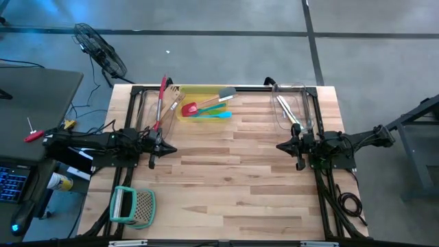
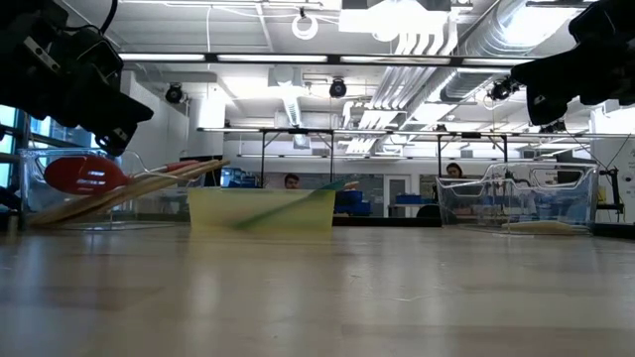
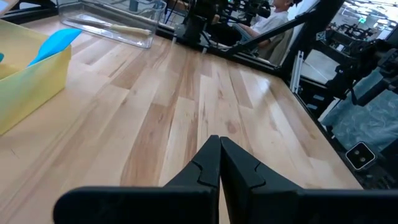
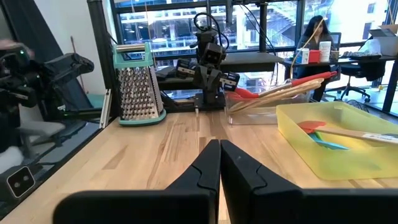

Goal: Pick & Place Kitchen Items
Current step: Return to Home Position

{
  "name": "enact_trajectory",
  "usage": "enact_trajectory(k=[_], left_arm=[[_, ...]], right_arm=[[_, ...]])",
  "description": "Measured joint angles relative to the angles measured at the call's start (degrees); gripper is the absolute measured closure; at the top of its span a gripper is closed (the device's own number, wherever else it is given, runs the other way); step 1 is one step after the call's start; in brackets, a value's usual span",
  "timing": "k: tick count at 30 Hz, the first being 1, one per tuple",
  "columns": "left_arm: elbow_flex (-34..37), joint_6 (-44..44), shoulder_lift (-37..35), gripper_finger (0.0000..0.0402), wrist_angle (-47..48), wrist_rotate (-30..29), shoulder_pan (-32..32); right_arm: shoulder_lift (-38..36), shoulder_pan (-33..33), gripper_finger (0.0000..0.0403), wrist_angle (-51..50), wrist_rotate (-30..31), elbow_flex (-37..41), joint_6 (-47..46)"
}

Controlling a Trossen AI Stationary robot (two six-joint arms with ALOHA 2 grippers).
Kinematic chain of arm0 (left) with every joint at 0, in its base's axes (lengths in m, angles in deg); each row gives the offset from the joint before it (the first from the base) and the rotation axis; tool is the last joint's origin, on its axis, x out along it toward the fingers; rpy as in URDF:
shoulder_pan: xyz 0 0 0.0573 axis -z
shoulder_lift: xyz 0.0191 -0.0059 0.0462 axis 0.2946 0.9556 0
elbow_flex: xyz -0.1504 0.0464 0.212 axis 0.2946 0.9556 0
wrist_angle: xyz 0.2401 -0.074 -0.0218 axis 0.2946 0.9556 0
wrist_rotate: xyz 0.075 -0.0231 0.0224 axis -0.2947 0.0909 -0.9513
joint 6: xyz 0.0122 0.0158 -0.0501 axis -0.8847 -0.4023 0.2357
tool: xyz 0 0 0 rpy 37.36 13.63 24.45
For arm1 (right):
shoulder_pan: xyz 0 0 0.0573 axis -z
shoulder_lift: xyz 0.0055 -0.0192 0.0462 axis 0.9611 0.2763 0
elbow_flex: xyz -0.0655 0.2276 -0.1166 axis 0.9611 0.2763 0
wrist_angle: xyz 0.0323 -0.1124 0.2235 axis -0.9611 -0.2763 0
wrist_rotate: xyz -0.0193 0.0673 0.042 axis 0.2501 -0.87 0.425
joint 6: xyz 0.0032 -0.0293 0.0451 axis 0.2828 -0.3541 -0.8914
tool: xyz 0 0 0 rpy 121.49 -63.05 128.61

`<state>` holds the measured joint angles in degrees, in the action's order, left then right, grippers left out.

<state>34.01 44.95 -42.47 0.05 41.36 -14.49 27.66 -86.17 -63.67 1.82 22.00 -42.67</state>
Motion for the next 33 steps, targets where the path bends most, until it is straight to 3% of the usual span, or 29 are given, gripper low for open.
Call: enact_trajectory(k=[19, 27, 33], left_arm=[[0.0, 0.0, -2.8, 0.0401, 0.0, -0.1, 0.0], [0.0, 0.1, -10.8, 0.0401, 0.2, -0.4, 0.0], [-1.2, 0.1, -10.6, 0.0401, 0.8, -0.5, 0.0]], right_arm=[[0.0, 0.0, 0.04, 0.0, 0.0, 0.0, 0.0], [0.0, 0.0, 0.04, 0.0, 0.0, 0.0, 0.0], [0.0, 0.0, 0.04, 0.3, 0.0, 0.0, 0.0]])
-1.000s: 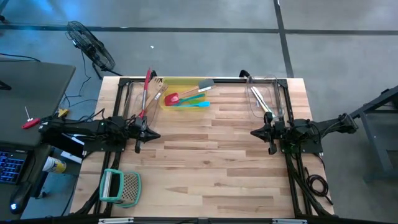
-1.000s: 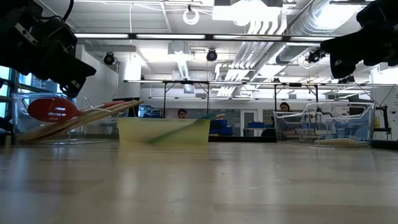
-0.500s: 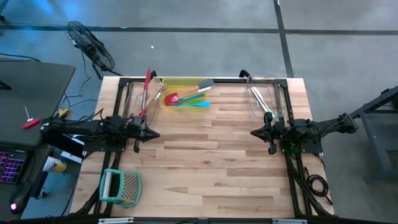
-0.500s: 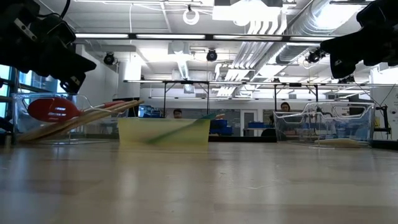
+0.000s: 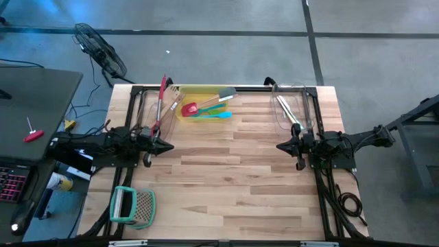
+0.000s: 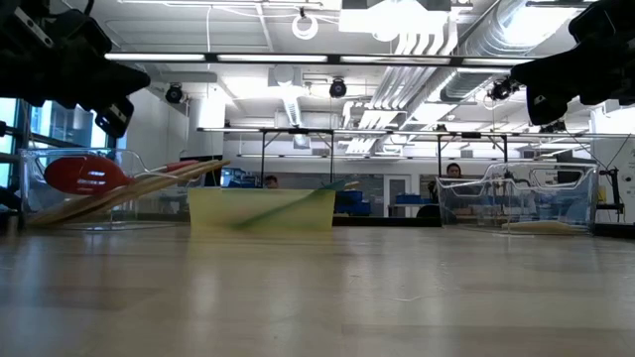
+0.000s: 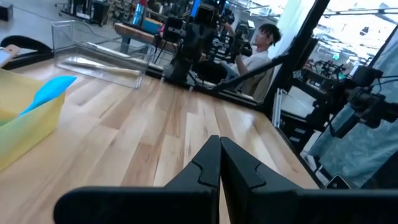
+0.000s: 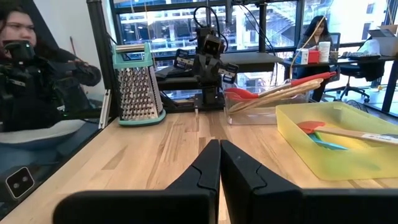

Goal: Pick & Place Kitchen Items
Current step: Return to Home Position

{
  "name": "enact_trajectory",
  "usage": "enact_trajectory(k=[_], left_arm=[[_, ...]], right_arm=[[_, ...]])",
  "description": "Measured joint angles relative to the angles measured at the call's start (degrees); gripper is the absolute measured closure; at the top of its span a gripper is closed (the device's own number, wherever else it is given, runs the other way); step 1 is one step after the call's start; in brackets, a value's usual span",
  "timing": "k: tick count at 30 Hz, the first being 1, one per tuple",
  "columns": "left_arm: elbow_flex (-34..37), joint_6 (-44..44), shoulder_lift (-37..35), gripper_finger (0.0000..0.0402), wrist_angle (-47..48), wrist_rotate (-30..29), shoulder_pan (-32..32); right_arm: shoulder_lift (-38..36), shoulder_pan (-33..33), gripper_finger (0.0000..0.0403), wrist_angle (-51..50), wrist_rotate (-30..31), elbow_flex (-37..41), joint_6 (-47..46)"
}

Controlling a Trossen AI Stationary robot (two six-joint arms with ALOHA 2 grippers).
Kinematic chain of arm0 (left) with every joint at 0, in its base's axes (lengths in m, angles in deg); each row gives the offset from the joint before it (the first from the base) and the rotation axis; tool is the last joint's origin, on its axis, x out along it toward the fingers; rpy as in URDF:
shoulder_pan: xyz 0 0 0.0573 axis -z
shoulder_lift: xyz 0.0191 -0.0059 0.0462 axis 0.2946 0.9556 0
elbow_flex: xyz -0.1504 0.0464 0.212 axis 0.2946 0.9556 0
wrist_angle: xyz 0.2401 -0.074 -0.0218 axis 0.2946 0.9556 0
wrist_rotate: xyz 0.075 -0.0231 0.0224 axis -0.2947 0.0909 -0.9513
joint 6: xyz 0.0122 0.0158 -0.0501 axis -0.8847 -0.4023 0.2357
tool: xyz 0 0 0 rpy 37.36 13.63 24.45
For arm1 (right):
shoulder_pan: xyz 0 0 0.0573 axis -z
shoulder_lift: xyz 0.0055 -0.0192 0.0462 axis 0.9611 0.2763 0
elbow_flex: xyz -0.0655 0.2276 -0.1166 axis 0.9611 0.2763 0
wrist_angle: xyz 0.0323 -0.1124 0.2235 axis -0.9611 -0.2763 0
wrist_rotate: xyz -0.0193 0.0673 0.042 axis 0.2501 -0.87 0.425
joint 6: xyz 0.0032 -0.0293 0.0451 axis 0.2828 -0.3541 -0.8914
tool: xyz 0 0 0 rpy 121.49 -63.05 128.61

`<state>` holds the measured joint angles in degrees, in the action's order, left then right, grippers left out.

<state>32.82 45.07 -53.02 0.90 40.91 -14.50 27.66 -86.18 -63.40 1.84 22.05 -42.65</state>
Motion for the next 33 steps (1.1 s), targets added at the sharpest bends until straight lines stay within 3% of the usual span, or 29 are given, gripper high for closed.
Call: enact_trajectory(k=[33], left_arm=[[-0.4, -0.1, 0.0, 0.0402, 1.3, 0.0, 0.0]], right_arm=[[0.0, 0.0, 0.04, 0.5, 0.0, 0.0, 0.0]])
